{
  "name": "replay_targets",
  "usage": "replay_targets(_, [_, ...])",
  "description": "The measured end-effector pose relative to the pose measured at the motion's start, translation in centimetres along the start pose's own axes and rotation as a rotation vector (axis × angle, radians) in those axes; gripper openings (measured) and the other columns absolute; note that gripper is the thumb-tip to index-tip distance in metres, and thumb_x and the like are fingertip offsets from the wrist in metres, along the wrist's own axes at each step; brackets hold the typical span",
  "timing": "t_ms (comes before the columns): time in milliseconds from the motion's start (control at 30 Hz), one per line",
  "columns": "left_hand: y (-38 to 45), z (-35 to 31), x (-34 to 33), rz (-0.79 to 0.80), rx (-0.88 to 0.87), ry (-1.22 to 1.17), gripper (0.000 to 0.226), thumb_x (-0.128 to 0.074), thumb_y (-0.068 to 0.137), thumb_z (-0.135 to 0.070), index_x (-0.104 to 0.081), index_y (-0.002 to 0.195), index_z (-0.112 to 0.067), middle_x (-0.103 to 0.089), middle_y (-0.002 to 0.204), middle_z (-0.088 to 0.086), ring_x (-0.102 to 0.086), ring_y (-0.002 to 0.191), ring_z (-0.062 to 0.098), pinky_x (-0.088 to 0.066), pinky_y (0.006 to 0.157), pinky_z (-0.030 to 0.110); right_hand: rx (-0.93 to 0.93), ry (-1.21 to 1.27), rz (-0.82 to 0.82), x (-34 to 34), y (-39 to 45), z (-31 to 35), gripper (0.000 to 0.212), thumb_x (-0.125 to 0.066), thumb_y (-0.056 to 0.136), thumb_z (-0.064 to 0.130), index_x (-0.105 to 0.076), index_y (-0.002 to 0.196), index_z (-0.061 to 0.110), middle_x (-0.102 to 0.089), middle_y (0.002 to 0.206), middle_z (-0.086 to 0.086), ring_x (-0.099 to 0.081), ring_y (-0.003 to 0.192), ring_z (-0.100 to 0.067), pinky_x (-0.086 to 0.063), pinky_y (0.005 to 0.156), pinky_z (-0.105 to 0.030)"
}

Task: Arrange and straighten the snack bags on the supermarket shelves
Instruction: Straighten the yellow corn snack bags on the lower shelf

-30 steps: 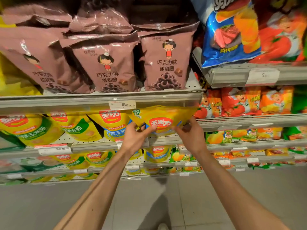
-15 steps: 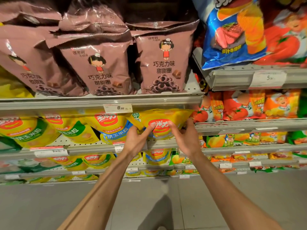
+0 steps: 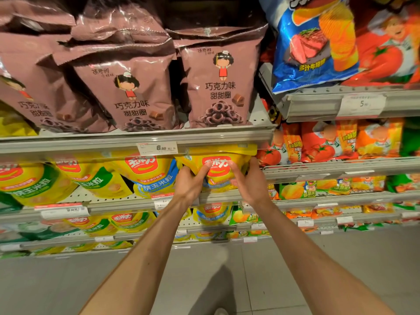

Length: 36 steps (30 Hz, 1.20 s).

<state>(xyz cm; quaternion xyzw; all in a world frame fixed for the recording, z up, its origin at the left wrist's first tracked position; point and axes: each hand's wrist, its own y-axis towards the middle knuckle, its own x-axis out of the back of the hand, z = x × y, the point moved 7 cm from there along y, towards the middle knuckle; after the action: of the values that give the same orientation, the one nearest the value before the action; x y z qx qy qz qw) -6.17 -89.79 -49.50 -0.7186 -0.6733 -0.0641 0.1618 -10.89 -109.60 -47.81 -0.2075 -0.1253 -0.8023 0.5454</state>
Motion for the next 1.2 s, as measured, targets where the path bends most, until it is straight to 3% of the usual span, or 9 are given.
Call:
replay_targets(200, [0.3, -1.8, 0.9, -0.076, -0.026, -0.019, 0.047, -0.074, 0.091, -0.046, -0.043, 0.064, -0.021, -0.047, 0.050, -0.015, -0.043, 0.048, 0.001, -0.036, 0.050, 0.021, 0.008, -0.016, 0.019, -0.5, 1.5, 0.6, 0.040, -0.062, 0.093, 0.056, -0.046, 0.107, 0.022, -0.064, 0.098, 0.000, -0.067, 0.094, -0.026, -0.056, 0.083, -0.054])
replay_targets(333, [-0.6, -1.3, 2.3, -0.098, -0.067, -0.112, 0.038, -0.079, 0.088, -0.038, -0.050, 0.093, -0.014, -0.048, 0.073, -0.010, -0.044, 0.062, 0.004, -0.039, 0.060, 0.023, 0.022, 0.048, 0.020, -0.3, 2.0, 0.5, 0.036, -0.066, 0.093, 0.049, -0.046, 0.114, 0.026, -0.067, 0.101, 0.003, -0.070, 0.084, -0.017, -0.057, 0.081, -0.053])
replay_targets(433, [-1.3, -1.2, 3.1, -0.140, -0.105, -0.117, 0.026, -0.073, 0.095, -0.022, -0.052, 0.107, -0.014, -0.059, 0.085, -0.012, -0.052, 0.058, -0.007, -0.045, 0.056, 0.015, 0.041, 0.080, 0.032, -0.7, 2.5, 0.8, 0.037, -0.065, 0.092, 0.045, -0.049, 0.119, 0.026, -0.068, 0.091, 0.000, -0.071, 0.077, -0.022, -0.058, 0.079, -0.053])
replay_targets(500, [-1.4, -0.8, 3.8, -0.150, -0.114, -0.081, 0.023, -0.069, 0.097, -0.023, -0.053, 0.112, -0.016, -0.068, 0.104, -0.004, -0.061, 0.075, -0.010, -0.049, 0.059, 0.012, 0.061, 0.094, 0.050, -1.0, 2.7, 1.1, 0.036, -0.063, 0.089, 0.048, -0.050, 0.116, 0.029, -0.069, 0.088, -0.005, -0.071, 0.074, -0.025, -0.058, 0.076, -0.053])
replay_targets(600, [-1.3, -0.1, 4.2, -0.120, -0.099, -0.042, 0.032, -0.066, 0.099, -0.026, -0.052, 0.127, -0.019, -0.062, 0.129, 0.002, -0.058, 0.119, 0.010, -0.051, 0.081, 0.019, 0.064, 0.102, 0.105, -1.4, 2.5, 1.6, 0.038, -0.063, 0.095, 0.043, -0.049, 0.126, 0.026, -0.070, 0.097, -0.003, -0.072, 0.067, -0.015, -0.060, 0.078, -0.051])
replay_targets(767, [-1.7, 0.1, 4.5, -0.123, -0.087, -0.027, 0.049, -0.067, 0.099, -0.026, -0.048, 0.142, -0.015, -0.059, 0.129, -0.003, -0.053, 0.121, 0.007, -0.044, 0.078, 0.005, 0.062, 0.139, 0.124, -1.2, 2.6, 1.7, 0.043, -0.066, 0.089, 0.053, -0.055, 0.124, 0.028, -0.069, 0.099, 0.006, -0.073, 0.086, -0.018, -0.060, 0.085, -0.051])
replay_targets(867, [-1.7, -0.1, 5.0, -0.128, -0.102, -0.047, 0.043, -0.066, 0.099, -0.023, -0.049, 0.138, -0.016, -0.064, 0.125, -0.002, -0.058, 0.118, 0.009, -0.050, 0.085, 0.016, 0.069, 0.155, 0.097, -0.6, 1.8, 2.1, 0.020, -0.070, 0.093, 0.042, -0.056, 0.107, 0.040, -0.072, 0.101, 0.003, -0.072, 0.094, -0.022, -0.059, 0.084, -0.043])
replay_targets(967, [-1.6, -0.3, 5.4, -0.127, -0.107, -0.063, 0.036, -0.067, 0.099, -0.023, -0.052, 0.131, -0.019, -0.067, 0.119, -0.001, -0.061, 0.115, 0.010, -0.054, 0.093, 0.034, 0.042, 0.166, 0.140, -0.8, 1.6, 1.7, 0.024, -0.072, 0.093, 0.039, -0.054, 0.109, 0.034, -0.071, 0.099, 0.002, -0.071, 0.092, -0.021, -0.057, 0.081, -0.038])
replay_targets(1200, [-1.9, -0.7, 6.4, -0.154, -0.113, -0.085, 0.028, -0.068, 0.097, -0.021, -0.055, 0.122, -0.020, -0.068, 0.111, 0.000, -0.064, 0.111, 0.016, -0.057, 0.092, 0.045, -0.002, 0.137, 0.161, 0.3, 0.9, 1.2, 0.036, -0.069, 0.095, 0.038, -0.062, 0.124, 0.018, -0.073, 0.107, -0.001, -0.069, 0.101, -0.020, -0.056, 0.091, -0.043])
